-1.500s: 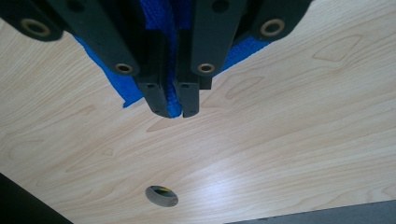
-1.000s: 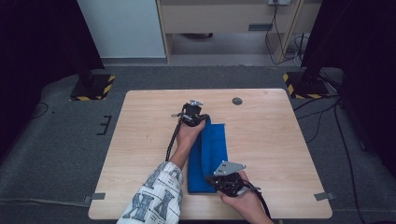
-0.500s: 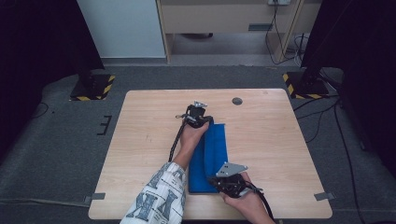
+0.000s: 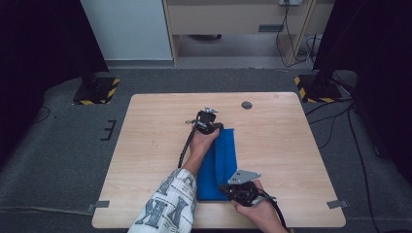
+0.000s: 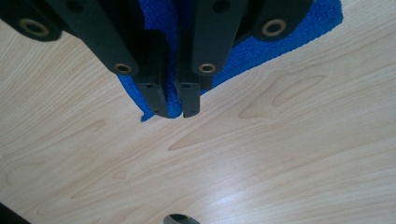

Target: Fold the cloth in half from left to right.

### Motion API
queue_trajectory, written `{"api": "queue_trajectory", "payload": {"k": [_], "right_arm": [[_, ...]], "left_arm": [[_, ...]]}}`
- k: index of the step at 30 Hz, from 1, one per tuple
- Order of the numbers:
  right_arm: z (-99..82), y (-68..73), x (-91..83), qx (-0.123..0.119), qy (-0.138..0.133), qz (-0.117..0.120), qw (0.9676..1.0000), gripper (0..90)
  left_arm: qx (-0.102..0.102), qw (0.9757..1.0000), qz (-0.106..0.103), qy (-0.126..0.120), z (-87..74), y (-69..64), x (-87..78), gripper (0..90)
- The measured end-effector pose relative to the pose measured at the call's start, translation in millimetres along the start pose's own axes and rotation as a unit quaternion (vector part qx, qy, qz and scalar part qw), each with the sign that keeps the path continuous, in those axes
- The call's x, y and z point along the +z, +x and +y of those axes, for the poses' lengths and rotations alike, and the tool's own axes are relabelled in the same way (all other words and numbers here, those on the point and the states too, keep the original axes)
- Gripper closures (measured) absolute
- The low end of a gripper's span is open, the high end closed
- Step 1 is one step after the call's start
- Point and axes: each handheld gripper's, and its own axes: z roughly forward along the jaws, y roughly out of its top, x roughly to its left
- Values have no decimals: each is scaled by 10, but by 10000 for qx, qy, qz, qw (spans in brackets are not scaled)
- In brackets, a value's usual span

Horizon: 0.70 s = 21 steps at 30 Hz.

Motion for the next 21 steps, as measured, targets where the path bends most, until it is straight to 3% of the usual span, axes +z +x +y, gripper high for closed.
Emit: {"api": "queue_trajectory", "payload": {"k": [10, 16, 21], "right_arm": [[-23, -20, 12, 29, 29, -17, 10000, 847], [-35, -60, 4, 125, 38, -97, 9999, 826], [-54, -79, 6, 151, 73, -117, 9998, 823]], "left_arm": [[65, 9999, -58, -61, 0, -24, 2, 799], [45, 9995, -199, -231, 15, -29, -32, 596], [23, 9988, -328, -357, 44, -49, -97, 537]]}}
